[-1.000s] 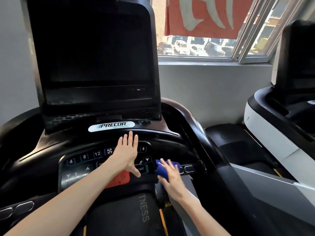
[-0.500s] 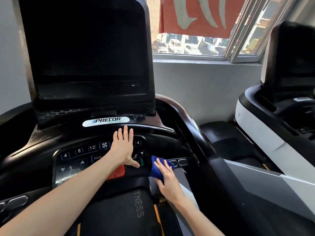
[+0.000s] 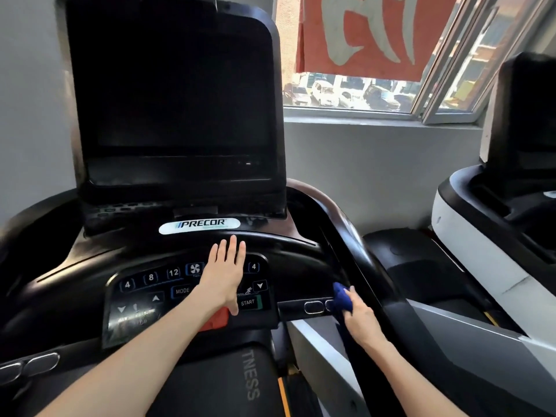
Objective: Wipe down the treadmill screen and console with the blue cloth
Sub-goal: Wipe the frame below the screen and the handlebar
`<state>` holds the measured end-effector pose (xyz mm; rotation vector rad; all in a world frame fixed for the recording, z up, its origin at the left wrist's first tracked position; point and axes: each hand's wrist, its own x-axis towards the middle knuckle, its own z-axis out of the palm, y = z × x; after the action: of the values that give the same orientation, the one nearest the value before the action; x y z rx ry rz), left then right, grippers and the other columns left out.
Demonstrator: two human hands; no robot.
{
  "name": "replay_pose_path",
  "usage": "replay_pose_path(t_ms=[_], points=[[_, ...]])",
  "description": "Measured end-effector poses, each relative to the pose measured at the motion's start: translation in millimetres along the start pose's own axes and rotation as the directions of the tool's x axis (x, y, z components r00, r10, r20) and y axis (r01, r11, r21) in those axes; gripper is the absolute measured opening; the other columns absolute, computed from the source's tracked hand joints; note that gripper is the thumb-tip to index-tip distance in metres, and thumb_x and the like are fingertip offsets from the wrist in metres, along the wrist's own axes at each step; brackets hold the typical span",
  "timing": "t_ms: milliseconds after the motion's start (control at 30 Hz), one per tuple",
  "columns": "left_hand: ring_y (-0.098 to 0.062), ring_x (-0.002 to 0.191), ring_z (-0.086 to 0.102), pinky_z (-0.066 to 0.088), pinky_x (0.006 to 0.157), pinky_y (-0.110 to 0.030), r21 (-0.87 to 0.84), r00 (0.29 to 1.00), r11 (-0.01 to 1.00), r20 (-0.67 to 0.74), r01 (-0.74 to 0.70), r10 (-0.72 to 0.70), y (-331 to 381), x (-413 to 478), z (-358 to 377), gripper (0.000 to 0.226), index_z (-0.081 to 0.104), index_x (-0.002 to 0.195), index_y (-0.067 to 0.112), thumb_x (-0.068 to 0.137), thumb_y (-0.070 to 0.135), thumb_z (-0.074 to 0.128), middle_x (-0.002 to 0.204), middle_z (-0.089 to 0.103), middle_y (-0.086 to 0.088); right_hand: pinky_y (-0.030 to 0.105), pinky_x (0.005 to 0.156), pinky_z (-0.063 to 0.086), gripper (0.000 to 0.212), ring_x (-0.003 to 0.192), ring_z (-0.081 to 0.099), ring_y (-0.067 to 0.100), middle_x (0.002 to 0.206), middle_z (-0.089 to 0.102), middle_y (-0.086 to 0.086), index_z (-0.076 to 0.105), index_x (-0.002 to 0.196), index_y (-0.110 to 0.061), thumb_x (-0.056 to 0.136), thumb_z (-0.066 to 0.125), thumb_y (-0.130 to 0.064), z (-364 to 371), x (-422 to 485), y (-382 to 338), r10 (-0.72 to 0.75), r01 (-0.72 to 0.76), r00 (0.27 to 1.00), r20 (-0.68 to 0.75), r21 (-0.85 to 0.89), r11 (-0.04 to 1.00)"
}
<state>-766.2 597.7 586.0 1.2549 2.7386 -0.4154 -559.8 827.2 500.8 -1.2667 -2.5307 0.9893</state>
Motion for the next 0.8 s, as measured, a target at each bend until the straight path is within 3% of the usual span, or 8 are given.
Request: replay_pose_path(t_ms=[100,167,300,433,533,667,733,800], points=[[-0.04,0.143,-0.007,0.001,0.118,-0.049,0.007,1.0,1.0,-0.013,0.003,-0.002,0.7,0.4,0.5,0.147,-0.019,0.145,0.0,0.054,0.052,0.083,0.153,-0.017,-0.026,0.031,0.111,0.022,0.055,0.141,0.025,0.027,0.153,0.028,0.008,0.038,0.142,-0.012,0.088,0.048,-0.003,26.6,-12.2,-28.2,0.005,-0.005,0.996,-0.089,0.003,1.0],[-0.041,0.143,-0.007,0.002,0.119,-0.048,0.001,1.0,1.0,-0.015,0.017,-0.017,0.8,-0.2,-0.2,0.146,-0.019,0.145,0.0,0.054,0.051,0.084,0.153,-0.017,-0.026,0.032,0.116,0.013,0.058,0.144,0.016,0.025,0.154,0.026,0.005,0.036,0.143,-0.012,0.087,0.05,-0.004,60.5,-33.8,-54.0,-0.172,0.169,0.98,-0.099,-0.038,0.985],[-0.04,0.143,-0.006,0.002,0.119,-0.048,0.001,1.0,1.0,-0.023,0.014,-0.014,1.9,-0.9,-0.7,0.146,-0.018,0.146,0.001,0.054,0.052,0.084,0.153,-0.016,-0.026,0.024,0.117,0.002,0.068,0.142,0.002,0.006,0.151,0.015,-0.016,0.029,0.146,-0.021,0.085,0.048,0.001,95.4,-70.8,-73.7,-0.367,0.369,0.929,-0.034,0.043,0.929],[-0.039,0.144,-0.007,0.0,0.119,-0.047,-0.014,0.999,1.0,-0.031,0.008,-0.009,-1.3,0.7,-0.1,0.146,-0.019,0.146,0.002,0.054,0.053,0.083,0.154,-0.016,-0.024,0.013,0.114,0.005,0.071,0.143,0.006,0.004,0.15,0.011,-0.018,0.024,0.146,-0.024,0.085,0.047,0.004,58.8,-44.9,-35.4,-0.526,0.54,0.837,0.15,-0.076,0.838],[-0.038,0.144,-0.007,-0.001,0.119,-0.046,-0.034,0.999,0.999,-0.036,0.006,-0.007,-1.4,-1.7,1.9,0.146,-0.019,0.146,0.003,0.054,0.053,0.083,0.154,-0.016,-0.023,0.011,0.109,0.01,0.06,0.143,0.018,0.013,0.154,0.022,-0.005,0.031,0.145,-0.016,0.09,0.049,-0.001,33.0,-24.7,-15.9,-0.375,0.378,0.925,0.052,-0.061,0.924],[-0.037,0.144,-0.006,-0.001,0.119,-0.046,-0.043,0.999,0.999,-0.042,-0.002,0.0,-2.6,-1.5,1.1,0.147,-0.018,0.146,0.004,0.052,0.054,0.083,0.155,-0.014,-0.022,0.032,0.112,0.02,0.053,0.142,0.023,0.027,0.153,0.026,0.008,0.031,0.144,-0.007,0.094,0.048,-0.01,29.9,-8.7,-18.5,-0.04,0.042,0.995,-0.089,0.029,0.999],[-0.036,0.145,-0.005,-0.001,0.119,-0.045,-0.052,0.999,0.999,-0.055,-0.004,0.001,-3.0,-0.8,2.1,0.147,-0.016,0.147,0.004,0.051,0.055,0.084,0.155,-0.013,-0.021,0.035,0.115,0.014,0.055,0.142,0.017,0.032,0.154,0.024,0.012,0.031,0.144,-0.004,0.093,0.05,-0.011,43.7,-11.2,-29.1,0.012,-0.015,0.99,-0.141,-0.02,1.0],[-0.036,0.145,-0.004,-0.001,0.119,-0.045,-0.055,0.998,0.998,-0.067,-0.012,0.009,-4.3,-0.6,3.0,0.147,-0.016,0.147,0.005,0.051,0.055,0.084,0.155,-0.013,-0.02,0.035,0.115,0.009,0.056,0.142,0.016,0.033,0.153,0.027,0.008,0.034,0.143,-0.006,0.09,0.054,-0.013,63.7,-24.8,-48.3,-0.073,0.065,0.987,-0.146,-0.055,0.996]])
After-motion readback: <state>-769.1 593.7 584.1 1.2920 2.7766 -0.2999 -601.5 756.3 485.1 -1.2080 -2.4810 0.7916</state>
